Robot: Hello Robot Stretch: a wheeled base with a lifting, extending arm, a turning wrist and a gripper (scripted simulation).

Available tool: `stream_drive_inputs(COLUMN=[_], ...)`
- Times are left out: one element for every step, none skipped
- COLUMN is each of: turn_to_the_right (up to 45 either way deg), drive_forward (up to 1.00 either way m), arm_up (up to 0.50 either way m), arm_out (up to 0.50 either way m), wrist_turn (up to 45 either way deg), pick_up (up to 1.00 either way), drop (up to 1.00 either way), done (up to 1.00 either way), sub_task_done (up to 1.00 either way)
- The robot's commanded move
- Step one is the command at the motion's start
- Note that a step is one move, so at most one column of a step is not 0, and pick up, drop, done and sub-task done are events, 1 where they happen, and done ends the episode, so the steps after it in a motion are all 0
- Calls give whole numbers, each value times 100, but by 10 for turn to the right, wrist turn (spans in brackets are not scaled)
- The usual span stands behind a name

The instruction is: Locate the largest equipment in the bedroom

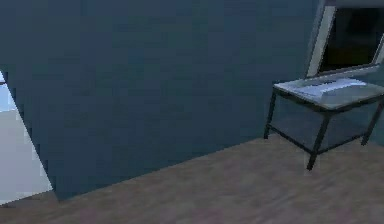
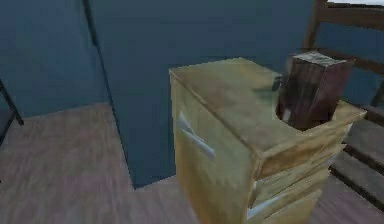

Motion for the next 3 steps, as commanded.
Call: stream_drive_inputs(turn_to_the_right=[420,0,60], drive_forward=[0,100,0], arm_up=[0,0,0], arm_out=[0,0,0], wrist_turn=[0,0,0], pick_up=[0,0,0], drop=[0,0,0], done=[0,0,0], sub_task_done=[0,0,0])
